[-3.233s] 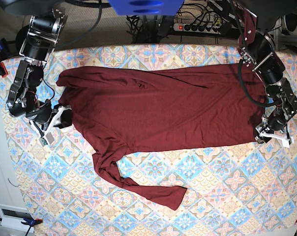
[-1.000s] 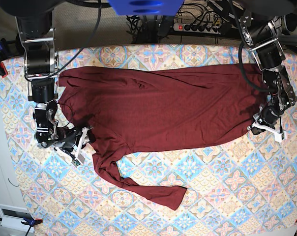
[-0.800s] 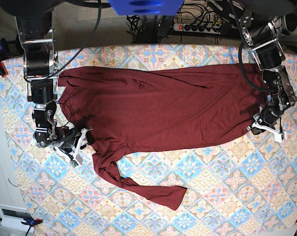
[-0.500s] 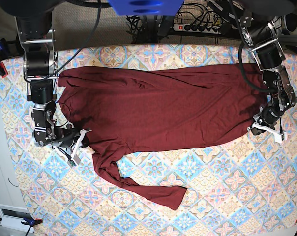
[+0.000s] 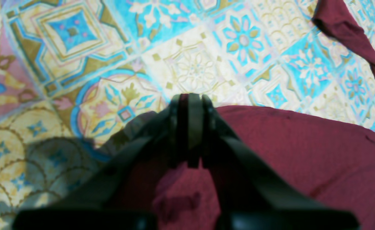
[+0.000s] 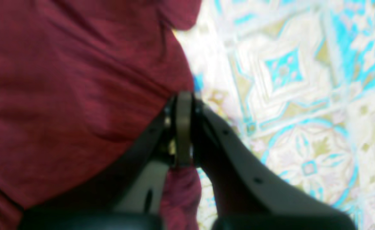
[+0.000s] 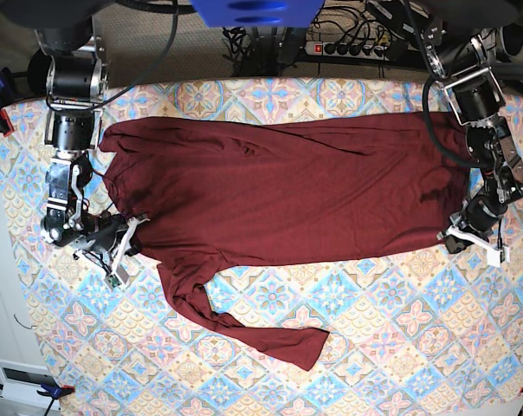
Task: Layout the t-shirt on the table in an organized manner, then fold the t-shirt properly
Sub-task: 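Grasp the shirt sides and fold them inward toward the shirt center, then release the folded side with the right gripper and lift it, then grasp the hanging sleeve with the right gripper and fold it onto the shirt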
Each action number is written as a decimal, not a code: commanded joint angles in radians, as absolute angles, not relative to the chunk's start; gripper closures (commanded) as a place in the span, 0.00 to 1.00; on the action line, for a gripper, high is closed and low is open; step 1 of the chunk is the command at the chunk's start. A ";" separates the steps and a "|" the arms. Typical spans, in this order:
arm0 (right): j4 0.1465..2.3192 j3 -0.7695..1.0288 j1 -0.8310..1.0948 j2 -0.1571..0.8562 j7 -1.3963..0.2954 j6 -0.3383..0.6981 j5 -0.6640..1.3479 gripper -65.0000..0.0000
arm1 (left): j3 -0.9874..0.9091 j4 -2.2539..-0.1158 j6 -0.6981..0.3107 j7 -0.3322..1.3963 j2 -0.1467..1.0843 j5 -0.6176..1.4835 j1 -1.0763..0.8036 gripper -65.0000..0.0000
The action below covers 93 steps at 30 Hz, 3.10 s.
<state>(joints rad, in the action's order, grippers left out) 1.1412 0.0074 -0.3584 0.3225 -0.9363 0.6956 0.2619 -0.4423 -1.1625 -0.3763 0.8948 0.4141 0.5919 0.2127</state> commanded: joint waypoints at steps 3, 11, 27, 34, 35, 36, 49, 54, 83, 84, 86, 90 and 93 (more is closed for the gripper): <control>1.230 0.045 -0.332 0.340 -0.970 0.698 0.265 1.00 | -0.447 -1.182 -0.383 0.880 0.446 0.668 0.211 1.00; 1.405 0.153 -0.223 0.340 -1.069 0.698 0.265 1.00 | -0.447 -1.310 -0.383 0.880 0.486 0.774 0.085 1.00; 1.750 0.217 -0.021 0.340 -1.167 0.698 0.266 1.00 | -0.621 -1.419 -0.384 0.915 0.521 0.878 -0.117 1.00; 1.807 0.217 0.065 0.340 -1.167 0.698 0.266 1.00 | -0.633 -1.419 -0.384 0.915 0.538 0.872 -0.177 1.00; 1.807 0.217 0.071 0.340 -1.167 0.698 0.266 1.00 | -0.633 -1.419 -0.384 0.915 0.544 0.872 -0.186 1.00; 1.807 0.217 0.077 0.340 -1.167 0.698 0.266 1.00 | -0.633 -1.419 -0.384 0.915 0.545 0.872 -0.191 1.00; 1.808 0.208 0.166 0.340 -1.167 0.698 0.266 1.00 | -0.596 -1.412 -0.384 0.915 0.524 0.720 -0.225 1.00; 1.804 0.206 0.168 0.337 -1.167 0.698 0.263 0.98 | -0.524 -1.412 -0.381 0.921 0.519 0.659 -0.225 0.99; 1.515 0.079 -0.289 0.232 -1.138 0.698 0.257 0.58 | -0.860 -1.414 -0.378 1.158 0.443 0.960 -0.131 0.44; 1.484 0.079 -0.305 0.232 -1.122 0.698 0.257 0.58 | -0.860 -1.414 -0.378 1.158 0.437 0.964 -0.131 0.44; 1.411 0.070 -0.351 0.232 -1.079 0.698 0.257 0.58 | -0.858 -1.414 -0.378 1.159 0.430 0.964 -0.131 0.44; 1.283 -0.007 -0.427 0.231 -1.003 0.698 0.257 0.58 | -0.858 -1.414 -0.378 1.159 0.430 0.964 -0.133 0.44; 1.196 -0.033 -0.453 0.205 -0.944 0.698 0.257 0.58 | -0.858 -1.415 -0.378 1.159 0.430 0.964 -0.131 0.44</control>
<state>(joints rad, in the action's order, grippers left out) 1.1782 -0.0330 -0.4244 0.2028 -0.9630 0.6941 0.2390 -0.8532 -1.3979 -0.3706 1.1755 0.4072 0.9432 -0.1413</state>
